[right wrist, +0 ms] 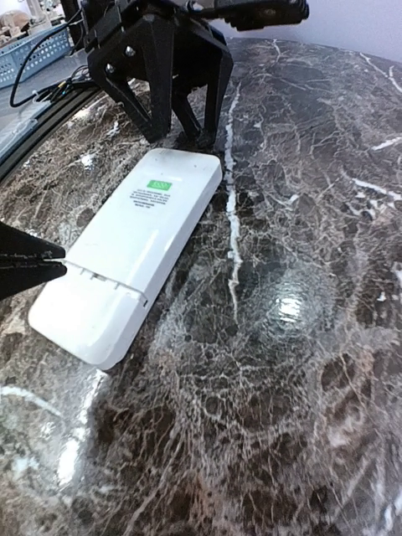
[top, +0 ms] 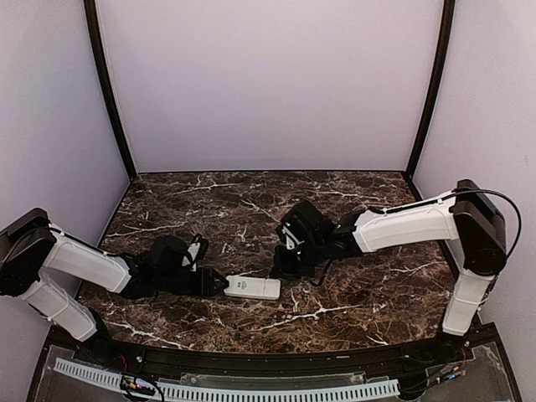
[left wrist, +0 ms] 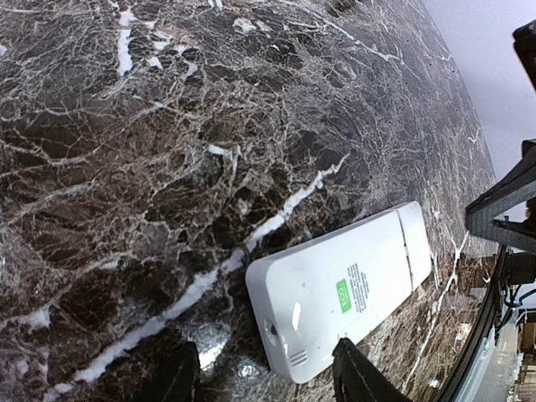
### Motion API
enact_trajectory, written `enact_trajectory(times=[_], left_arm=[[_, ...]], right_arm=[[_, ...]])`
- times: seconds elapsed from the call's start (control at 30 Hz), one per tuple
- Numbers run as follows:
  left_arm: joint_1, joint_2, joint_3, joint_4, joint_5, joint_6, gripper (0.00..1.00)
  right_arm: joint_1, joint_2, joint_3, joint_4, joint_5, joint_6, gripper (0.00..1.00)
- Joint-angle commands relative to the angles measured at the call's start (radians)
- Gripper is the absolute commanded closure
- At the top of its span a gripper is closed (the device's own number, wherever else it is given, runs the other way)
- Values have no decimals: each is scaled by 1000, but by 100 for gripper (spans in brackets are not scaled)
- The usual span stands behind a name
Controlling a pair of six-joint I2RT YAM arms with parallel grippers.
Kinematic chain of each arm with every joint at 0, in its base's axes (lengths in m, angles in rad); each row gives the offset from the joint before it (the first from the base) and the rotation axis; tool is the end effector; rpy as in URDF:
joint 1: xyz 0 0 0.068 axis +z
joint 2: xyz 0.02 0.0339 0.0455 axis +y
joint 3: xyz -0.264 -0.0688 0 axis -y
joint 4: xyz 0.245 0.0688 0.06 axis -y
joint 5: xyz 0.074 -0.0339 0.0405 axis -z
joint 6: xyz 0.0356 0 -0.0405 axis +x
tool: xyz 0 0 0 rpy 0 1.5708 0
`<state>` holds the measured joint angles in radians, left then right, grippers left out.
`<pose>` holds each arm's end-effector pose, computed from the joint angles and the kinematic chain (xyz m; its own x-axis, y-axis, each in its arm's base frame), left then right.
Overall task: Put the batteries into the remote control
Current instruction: Press the battery cover on the remote control.
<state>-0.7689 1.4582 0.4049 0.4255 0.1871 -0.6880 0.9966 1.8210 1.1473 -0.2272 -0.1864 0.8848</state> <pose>0.1764 -0.1799 0.1286 -0.8286 -0.0664 -0.5558 0.3433 0.7240 -0.5983 0.2019 0.3243 0.1779 -0.9565 -0.0787 -0.2809 -0.2328 0.7862 0.5725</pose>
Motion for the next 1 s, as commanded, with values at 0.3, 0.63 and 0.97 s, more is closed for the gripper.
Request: enact_trajectory(times=[0.3,0.63,0.97], left_arm=[[-5,-121,-1,-222,-169,2,92],[-5,21,74,-267,-154,28,100],[-5,42,84,-263,-144,34,100]], right_arm=[[75,95,86,-426,313,100,100],[106,177,161,-499,360,109,100],[108,187,158,-494,355,113,100]])
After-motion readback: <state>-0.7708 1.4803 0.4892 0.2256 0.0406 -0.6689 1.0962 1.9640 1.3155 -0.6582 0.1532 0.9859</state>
